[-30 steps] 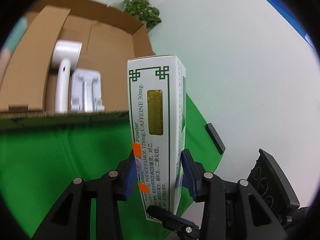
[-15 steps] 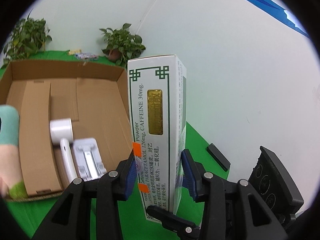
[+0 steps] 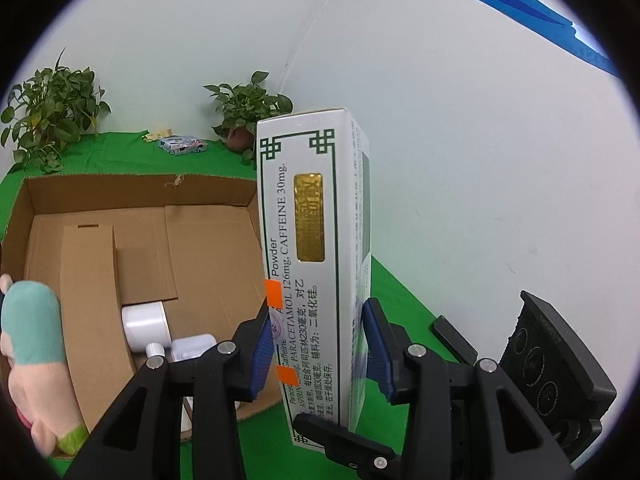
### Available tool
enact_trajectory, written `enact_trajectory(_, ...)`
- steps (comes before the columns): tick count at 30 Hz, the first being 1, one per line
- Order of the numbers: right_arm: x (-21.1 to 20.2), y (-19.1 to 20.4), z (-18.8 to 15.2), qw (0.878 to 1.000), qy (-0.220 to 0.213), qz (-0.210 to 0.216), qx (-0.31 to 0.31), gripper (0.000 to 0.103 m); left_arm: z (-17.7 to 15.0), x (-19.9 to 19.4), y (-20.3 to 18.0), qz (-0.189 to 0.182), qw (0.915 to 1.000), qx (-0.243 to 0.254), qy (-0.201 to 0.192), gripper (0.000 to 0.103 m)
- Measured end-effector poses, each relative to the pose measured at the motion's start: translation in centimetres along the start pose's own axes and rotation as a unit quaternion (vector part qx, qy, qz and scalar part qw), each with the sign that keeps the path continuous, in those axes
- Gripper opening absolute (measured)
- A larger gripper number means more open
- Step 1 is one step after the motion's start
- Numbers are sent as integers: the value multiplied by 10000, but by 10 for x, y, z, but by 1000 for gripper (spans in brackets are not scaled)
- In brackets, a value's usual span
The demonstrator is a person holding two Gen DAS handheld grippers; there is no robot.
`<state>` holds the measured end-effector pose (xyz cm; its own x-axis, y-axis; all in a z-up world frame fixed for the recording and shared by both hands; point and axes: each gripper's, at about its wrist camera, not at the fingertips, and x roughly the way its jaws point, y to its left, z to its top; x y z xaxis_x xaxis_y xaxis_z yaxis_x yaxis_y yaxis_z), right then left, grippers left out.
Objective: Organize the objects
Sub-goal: 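Carry the medicine box into the box beside the phone stand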
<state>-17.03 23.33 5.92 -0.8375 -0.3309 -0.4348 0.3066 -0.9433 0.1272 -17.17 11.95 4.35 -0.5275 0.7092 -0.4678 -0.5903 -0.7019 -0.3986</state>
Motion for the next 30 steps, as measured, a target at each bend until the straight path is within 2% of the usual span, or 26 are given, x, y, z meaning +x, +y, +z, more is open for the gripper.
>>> enact_trajectory(6, 12, -27, 18, 9998, 82, 19, 153, 58, 17, 22, 4, 15, 9998, -52, 183, 41)
enact_trajectory(11, 35, -57, 20, 9987, 357, 82, 356, 58, 20, 47, 13, 62, 9990, -161, 417, 41)
enact_trajectory(18, 63, -86, 5, 9952, 744, 180, 603, 58, 13, 83, 31, 121, 9965, -357, 745, 41)
enact_trajectory(24, 101, -112, -16, 9875, 1237, 310, 922, 58, -3, 118, 55, 235, 9906, -691, 1155, 41)
enact_trajectory(30, 123, -127, -33, 9816, 1519, 339, 1104, 58, -15, 144, 68, 271, 9856, -869, 1427, 41)
